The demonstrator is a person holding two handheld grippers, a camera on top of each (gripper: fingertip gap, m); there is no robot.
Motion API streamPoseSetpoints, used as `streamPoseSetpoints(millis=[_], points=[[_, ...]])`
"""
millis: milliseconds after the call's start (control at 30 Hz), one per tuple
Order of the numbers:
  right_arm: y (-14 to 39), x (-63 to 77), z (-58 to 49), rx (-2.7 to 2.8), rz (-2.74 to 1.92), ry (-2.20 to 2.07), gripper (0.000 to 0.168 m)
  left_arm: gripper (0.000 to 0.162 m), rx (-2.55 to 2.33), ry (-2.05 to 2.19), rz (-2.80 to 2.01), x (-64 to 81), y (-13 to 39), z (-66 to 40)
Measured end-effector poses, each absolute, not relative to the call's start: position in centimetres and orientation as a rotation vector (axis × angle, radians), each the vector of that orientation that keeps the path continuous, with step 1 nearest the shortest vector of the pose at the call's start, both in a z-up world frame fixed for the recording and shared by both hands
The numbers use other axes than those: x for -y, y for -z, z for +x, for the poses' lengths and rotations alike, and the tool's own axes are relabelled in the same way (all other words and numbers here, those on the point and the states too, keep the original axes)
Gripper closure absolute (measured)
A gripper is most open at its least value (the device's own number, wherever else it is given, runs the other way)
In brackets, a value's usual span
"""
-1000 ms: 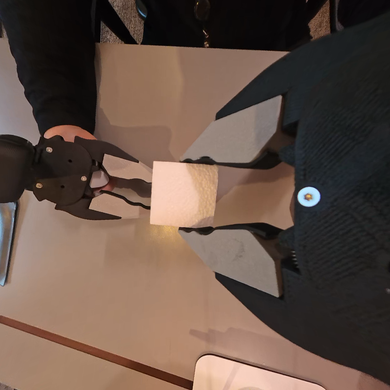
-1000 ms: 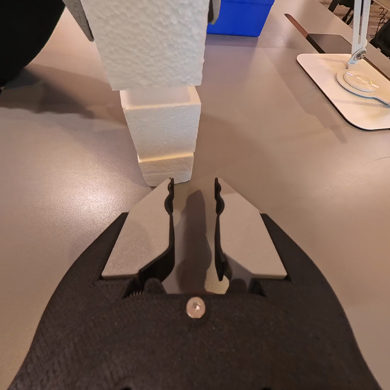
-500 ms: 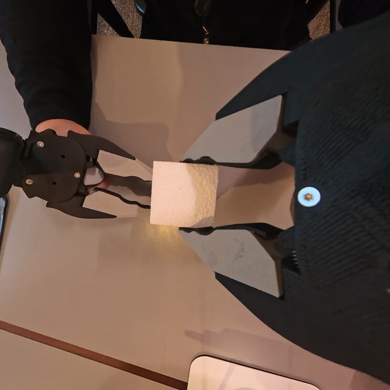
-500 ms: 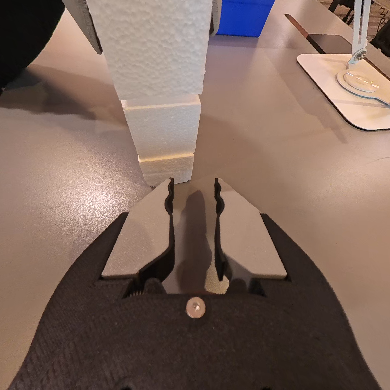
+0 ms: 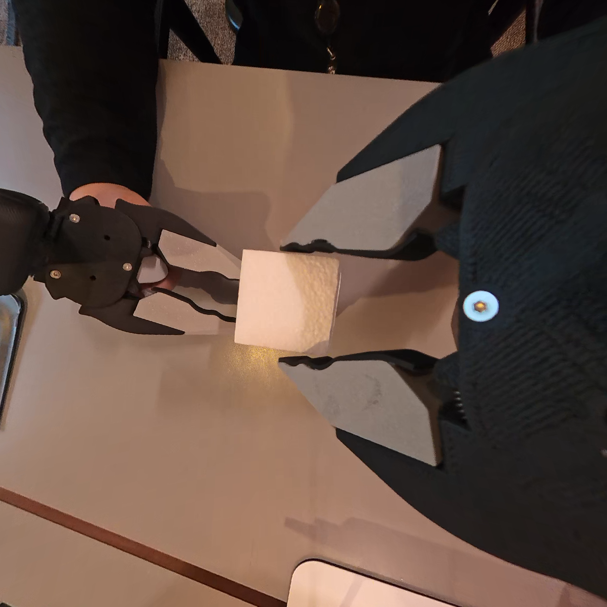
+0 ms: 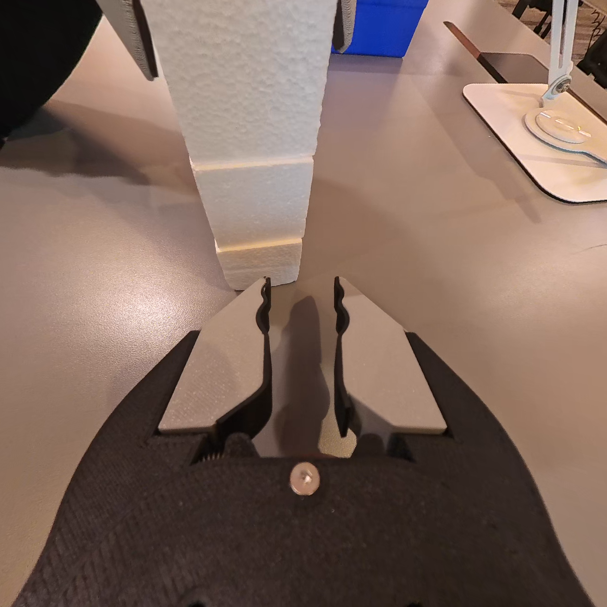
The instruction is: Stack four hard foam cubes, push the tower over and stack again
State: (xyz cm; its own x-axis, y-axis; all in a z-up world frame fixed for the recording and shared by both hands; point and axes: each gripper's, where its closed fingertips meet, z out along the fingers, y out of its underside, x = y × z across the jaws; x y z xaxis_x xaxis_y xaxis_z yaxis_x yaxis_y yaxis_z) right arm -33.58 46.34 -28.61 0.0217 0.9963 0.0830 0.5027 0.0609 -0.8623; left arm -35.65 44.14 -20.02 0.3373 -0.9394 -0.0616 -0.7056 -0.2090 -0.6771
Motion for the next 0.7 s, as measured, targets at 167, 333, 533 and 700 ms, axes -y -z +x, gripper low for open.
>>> streamPoseSetpoints(millis=[167,333,533,700], points=[[28.6,-46.3,-33.6,1.581,-1.540,-0.826,0.132,0.096,-1.426,0.497,-1.979,-44.0,19.7,-35.7],[28.6,-46.3,-33.6,1.584,-1.538,-0.828,0.132,0.091,-1.335,0.503,-1.939,-43.6,17.5,-37.4],[28.6,-46.2,-33.6,1.591,-1.538,-0.827,0.132,0.089,-1.204,0.362,-2.005,-42.1,16.2,-44.7],[28.7,-46.3,-33.6,1.591,-1.539,-0.821,0.132,0.089,-0.968,0.201,-2.210,-42.0,18.6,-53.4]])
